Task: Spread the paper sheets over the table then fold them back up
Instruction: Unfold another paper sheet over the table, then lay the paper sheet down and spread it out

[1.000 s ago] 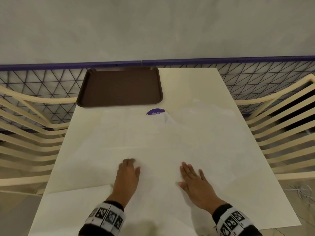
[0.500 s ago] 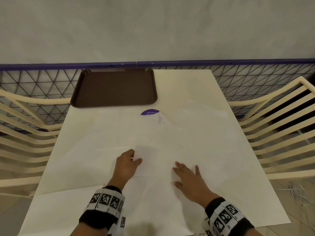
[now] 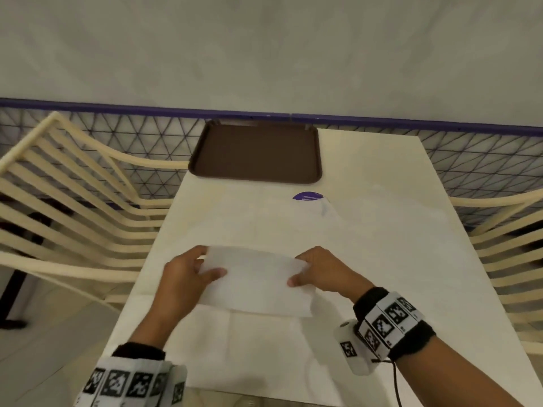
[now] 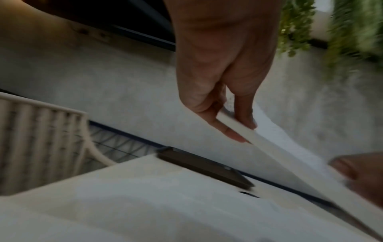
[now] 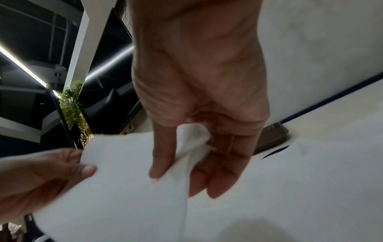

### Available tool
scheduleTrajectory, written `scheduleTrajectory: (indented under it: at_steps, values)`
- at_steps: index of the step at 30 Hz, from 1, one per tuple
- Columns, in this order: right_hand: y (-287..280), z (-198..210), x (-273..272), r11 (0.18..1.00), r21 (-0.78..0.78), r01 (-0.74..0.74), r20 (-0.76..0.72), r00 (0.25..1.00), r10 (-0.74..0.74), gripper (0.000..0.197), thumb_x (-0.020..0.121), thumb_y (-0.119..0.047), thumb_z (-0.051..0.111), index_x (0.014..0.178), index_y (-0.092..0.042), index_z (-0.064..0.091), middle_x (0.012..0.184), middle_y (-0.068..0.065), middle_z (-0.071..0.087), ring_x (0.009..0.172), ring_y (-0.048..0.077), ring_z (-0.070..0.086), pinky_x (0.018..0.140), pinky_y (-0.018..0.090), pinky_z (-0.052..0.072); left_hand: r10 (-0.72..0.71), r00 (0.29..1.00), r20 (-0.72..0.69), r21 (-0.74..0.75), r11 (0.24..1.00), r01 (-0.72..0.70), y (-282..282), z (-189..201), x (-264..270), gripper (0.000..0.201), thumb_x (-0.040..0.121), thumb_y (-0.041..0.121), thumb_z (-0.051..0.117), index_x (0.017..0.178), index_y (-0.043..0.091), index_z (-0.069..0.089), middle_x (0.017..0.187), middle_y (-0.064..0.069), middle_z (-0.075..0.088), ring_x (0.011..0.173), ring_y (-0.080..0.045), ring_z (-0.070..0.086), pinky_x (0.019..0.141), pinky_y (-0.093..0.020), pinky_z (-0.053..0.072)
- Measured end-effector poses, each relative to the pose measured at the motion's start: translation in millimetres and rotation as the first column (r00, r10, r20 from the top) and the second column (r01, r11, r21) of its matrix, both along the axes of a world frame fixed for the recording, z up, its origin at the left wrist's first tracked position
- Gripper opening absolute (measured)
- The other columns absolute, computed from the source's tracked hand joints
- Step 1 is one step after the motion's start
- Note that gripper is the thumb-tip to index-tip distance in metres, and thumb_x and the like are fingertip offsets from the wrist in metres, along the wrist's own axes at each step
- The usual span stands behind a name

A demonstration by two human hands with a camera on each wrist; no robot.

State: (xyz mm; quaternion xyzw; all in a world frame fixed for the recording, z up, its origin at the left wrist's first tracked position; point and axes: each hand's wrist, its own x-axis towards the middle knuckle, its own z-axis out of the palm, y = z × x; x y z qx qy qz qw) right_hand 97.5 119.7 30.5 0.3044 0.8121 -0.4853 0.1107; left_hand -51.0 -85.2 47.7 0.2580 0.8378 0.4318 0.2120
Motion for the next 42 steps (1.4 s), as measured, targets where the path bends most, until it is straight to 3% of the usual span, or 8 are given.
scheduleTrajectory:
  at_steps: [5, 10, 16, 21, 25, 28, 33, 42]
  values:
    - [-34.2, -9.3, -40.5, 0.972, -0.211, 0.107, -0.031, 0.993, -0.116, 0.021, 0.074, -0.006, 0.076, 0.077, 0.009, 0.061, 0.068, 0.016, 0.062, 0.052, 0.015, 0.062, 0.054, 0.024, 0.053, 0.274, 0.955, 0.109, -0.067, 0.961, -0.268, -70.1, -34.5, -48.7, 0.033, 0.074, 0.019, 0.078, 0.062, -0.002, 0.055, 0.059, -0.010, 0.055, 0.057, -0.020, 0.049, 0.057, -0.029, 0.038]
    - [-82.2, -36.8, -69.4, 0.941, -0.302, 0.154, 0.028, 0.988, -0.152, 0.027, 0.073, -0.001, 0.076, 0.063, -0.012, 0.052, 0.058, 0.007, 0.062, 0.048, 0.015, 0.062, 0.050, 0.025, 0.053, 0.369, 0.917, 0.149, -0.151, 0.925, -0.348, -121.5, -71.8, -73.7, 0.026, 0.078, 0.025, 0.074, 0.076, -0.001, 0.068, 0.076, -0.021, 0.069, 0.066, -0.028, 0.061, 0.063, -0.032, 0.044]
    - [-127.7, -76.9, -69.1, 0.963, -0.181, 0.202, 0.112, 0.977, -0.184, 0.028, 0.072, 0.002, 0.075, 0.072, -0.017, 0.054, 0.065, 0.011, 0.062, 0.043, 0.011, 0.059, 0.050, 0.025, 0.053, 0.352, 0.926, 0.139, -0.327, 0.899, -0.293, -140.6, -100.4, -80.4, 0.013, 0.077, 0.020, 0.074, 0.078, 0.008, 0.068, 0.082, -0.011, 0.069, 0.082, -0.032, 0.064, 0.080, -0.045, 0.051]
    - [-142.4, -93.8, -61.8, 0.997, 0.052, 0.064, 0.074, 0.995, -0.068, 0.030, 0.073, -0.008, 0.070, 0.067, -0.024, 0.045, 0.070, -0.004, 0.052, 0.071, 0.017, 0.054, 0.060, 0.025, 0.045, 0.312, 0.950, 0.024, -0.410, 0.869, -0.276, -136.2, -104.9, -72.8, 0.013, 0.077, 0.013, 0.073, 0.084, 0.012, 0.061, 0.086, -0.007, 0.062, 0.082, -0.024, 0.055, 0.076, -0.030, 0.040]
    - [-148.6, -94.2, -57.8, 0.985, 0.174, -0.011, 0.063, 0.998, 0.000, 0.019, 0.078, -0.011, 0.061, 0.088, -0.017, 0.046, 0.076, 0.001, 0.052, 0.072, 0.020, 0.051, 0.054, 0.026, 0.038, 0.288, 0.957, -0.033, -0.443, 0.854, -0.272, -133.2, -106.3, -70.5, 0.043, 0.071, 0.010, 0.076, 0.108, 0.007, 0.054, 0.102, -0.012, 0.058, 0.090, -0.026, 0.051, 0.084, -0.040, 0.044]
    - [-132.6, -86.8, -46.7, 0.985, 0.174, 0.011, 0.041, 0.999, -0.018, 0.025, 0.082, -0.011, 0.058, 0.103, -0.018, 0.047, 0.073, -0.002, 0.052, 0.068, 0.018, 0.051, 0.052, 0.024, 0.037, 0.174, 0.970, -0.167, -0.524, 0.818, -0.237, -127.4, -106.4, -71.0, 0.062, 0.067, 0.010, 0.077, 0.121, 0.009, 0.047, 0.116, -0.019, 0.053, 0.106, -0.037, 0.046, 0.093, -0.048, 0.040]
    - [-62.0, -73.2, 11.1, 0.911, 0.272, 0.310, -0.083, 0.951, -0.299, 0.014, 0.080, -0.007, 0.064, 0.081, -0.020, 0.059, 0.069, -0.003, 0.060, 0.062, 0.011, 0.053, 0.055, 0.014, 0.036, 0.019, 0.955, -0.298, -0.469, 0.868, -0.163, -80.6, -94.2, -58.4, 0.043, 0.076, 0.009, 0.070, 0.117, 0.011, 0.057, 0.121, -0.019, 0.053, 0.112, -0.039, 0.043, 0.094, -0.048, 0.037]
    - [9.7, -87.2, 114.9, 0.797, 0.378, 0.471, 0.059, 0.847, -0.528, 0.012, 0.088, -0.011, 0.054, 0.079, -0.018, 0.056, 0.076, -0.001, 0.061, 0.072, 0.018, 0.054, 0.061, 0.022, 0.033, -0.432, 0.871, -0.234, -0.336, 0.876, 0.345, 74.7, -108.1, -7.1, 0.027, 0.090, 0.022, 0.056, 0.115, 0.014, 0.058, 0.115, -0.004, 0.059, 0.107, -0.023, 0.050, 0.090, -0.030, 0.038]
